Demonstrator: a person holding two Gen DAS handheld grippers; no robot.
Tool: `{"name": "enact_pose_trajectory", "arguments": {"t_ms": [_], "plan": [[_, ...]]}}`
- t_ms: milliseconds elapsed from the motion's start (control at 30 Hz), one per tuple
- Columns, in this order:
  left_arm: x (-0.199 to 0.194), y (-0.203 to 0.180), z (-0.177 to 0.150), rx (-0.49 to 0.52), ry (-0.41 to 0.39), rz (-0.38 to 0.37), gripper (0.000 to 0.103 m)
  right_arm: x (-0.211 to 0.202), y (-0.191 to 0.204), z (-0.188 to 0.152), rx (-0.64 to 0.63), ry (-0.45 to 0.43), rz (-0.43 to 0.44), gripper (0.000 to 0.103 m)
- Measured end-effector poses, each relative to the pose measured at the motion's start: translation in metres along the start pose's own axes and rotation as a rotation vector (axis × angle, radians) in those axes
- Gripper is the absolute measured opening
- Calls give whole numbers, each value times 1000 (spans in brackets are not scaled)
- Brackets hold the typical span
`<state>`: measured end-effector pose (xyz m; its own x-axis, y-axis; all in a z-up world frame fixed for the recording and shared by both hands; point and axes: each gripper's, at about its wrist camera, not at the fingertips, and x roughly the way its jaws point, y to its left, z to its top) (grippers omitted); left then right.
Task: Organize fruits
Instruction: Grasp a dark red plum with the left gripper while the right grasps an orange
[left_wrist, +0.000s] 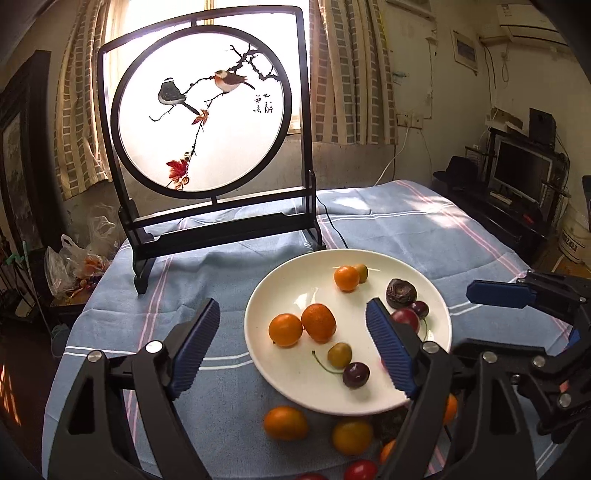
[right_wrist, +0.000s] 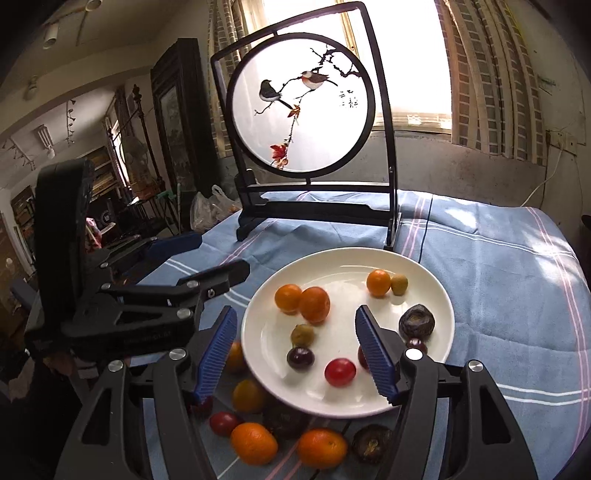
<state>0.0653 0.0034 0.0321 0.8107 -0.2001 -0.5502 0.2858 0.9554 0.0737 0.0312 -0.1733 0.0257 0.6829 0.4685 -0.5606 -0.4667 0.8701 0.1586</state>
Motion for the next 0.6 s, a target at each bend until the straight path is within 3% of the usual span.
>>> {"name": "enact_pose_trajectory", "arguments": {"t_ms": [233, 333, 433, 500, 533, 600], "plan": [[-25, -2, -63, 198, 113, -44, 79, 14, 38, -69, -103, 219, 42, 69], [-33, -3, -89, 277, 135, -73, 80, 29, 45, -80, -117, 264, 33, 69], [-27, 1, -108, 287, 212, -120, 80, 47, 46, -83, -125, 303, 5, 69], [-19, 2, -117, 291, 248, -126, 80, 57, 45, -85, -125, 332, 11, 56], [-14, 3, -120, 285, 264, -128, 80, 60, 44, -87, -120, 333, 3, 43], [-4, 6, -123, 258, 292, -135, 80, 58, 42, -87, -120, 327, 16, 41]]}}
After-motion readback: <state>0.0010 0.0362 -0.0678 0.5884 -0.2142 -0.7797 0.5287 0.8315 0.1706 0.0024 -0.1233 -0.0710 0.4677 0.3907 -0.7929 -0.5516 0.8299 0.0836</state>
